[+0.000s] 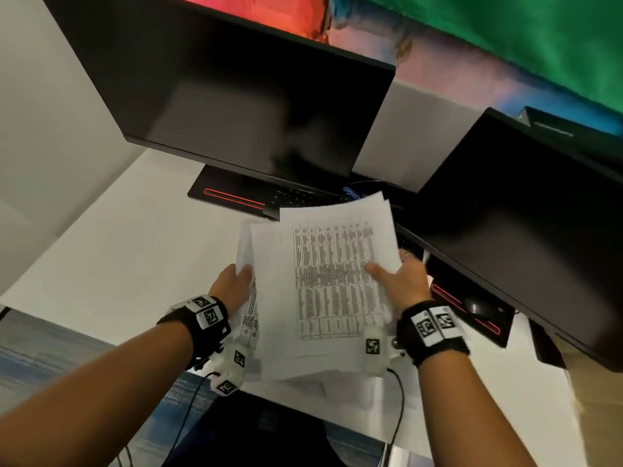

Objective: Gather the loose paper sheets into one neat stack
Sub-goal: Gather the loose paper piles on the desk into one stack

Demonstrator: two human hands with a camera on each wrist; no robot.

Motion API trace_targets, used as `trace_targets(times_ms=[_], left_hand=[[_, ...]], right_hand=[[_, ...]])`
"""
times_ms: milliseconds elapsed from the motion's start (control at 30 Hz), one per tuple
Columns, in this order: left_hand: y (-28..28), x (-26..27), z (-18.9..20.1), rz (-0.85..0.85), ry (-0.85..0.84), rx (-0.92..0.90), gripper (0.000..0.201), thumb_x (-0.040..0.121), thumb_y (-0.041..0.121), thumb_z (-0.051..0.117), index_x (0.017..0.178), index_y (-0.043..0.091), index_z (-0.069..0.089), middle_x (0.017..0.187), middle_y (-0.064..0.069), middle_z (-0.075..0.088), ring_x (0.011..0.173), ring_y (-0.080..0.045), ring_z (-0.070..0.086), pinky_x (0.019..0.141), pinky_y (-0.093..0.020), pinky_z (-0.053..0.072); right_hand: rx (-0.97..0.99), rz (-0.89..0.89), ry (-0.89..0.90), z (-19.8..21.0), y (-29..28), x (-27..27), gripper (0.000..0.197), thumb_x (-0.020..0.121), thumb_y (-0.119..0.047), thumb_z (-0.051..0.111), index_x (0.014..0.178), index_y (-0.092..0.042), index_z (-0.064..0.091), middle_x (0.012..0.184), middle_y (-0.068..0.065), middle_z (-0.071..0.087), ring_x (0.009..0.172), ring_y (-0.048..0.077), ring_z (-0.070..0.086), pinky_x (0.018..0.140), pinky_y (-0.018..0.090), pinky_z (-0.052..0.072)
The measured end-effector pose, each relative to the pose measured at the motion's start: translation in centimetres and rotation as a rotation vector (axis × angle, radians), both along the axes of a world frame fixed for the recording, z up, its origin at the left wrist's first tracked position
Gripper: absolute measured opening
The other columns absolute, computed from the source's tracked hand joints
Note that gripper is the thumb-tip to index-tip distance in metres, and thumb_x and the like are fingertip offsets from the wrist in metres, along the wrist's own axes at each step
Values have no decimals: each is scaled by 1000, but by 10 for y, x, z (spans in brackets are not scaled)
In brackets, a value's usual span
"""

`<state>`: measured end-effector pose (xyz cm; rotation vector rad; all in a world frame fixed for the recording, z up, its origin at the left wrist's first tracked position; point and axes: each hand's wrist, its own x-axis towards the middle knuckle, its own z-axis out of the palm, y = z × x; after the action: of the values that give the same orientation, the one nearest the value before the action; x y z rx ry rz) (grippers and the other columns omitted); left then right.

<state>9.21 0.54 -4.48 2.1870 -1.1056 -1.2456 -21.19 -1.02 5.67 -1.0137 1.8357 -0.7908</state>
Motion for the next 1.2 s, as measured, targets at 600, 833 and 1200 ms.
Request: trace_targets(times_ms=[600, 833, 1200], left_hand=[[4, 1, 5, -222, -85, -85, 16, 90, 15, 62, 103, 6, 59, 81, -11, 67, 60, -20, 61, 47, -25, 45], [17, 20, 3, -106, 136, -92, 33, 94, 24, 65, 125, 18, 54, 105, -4, 69, 90, -23, 65, 76, -37, 53], [25, 50, 18, 37, 446, -120, 55, 96, 33, 63, 145, 19, 43, 134, 5, 57, 127, -19, 48, 115, -49, 30]], right_hand=[[342, 185, 686, -82, 23, -47, 92, 82, -58, 68, 153, -14, 29, 160, 4, 26, 141, 33, 32, 112, 54, 36], [468, 380, 819, -68, 30, -58, 72, 83, -63, 62, 137, -18, 48, 133, 10, 58, 125, 32, 51, 100, 48, 44], [444, -93, 576, -81, 62, -37, 62, 87, -40, 67, 132, -2, 50, 136, 18, 52, 122, 39, 50, 98, 45, 47]])
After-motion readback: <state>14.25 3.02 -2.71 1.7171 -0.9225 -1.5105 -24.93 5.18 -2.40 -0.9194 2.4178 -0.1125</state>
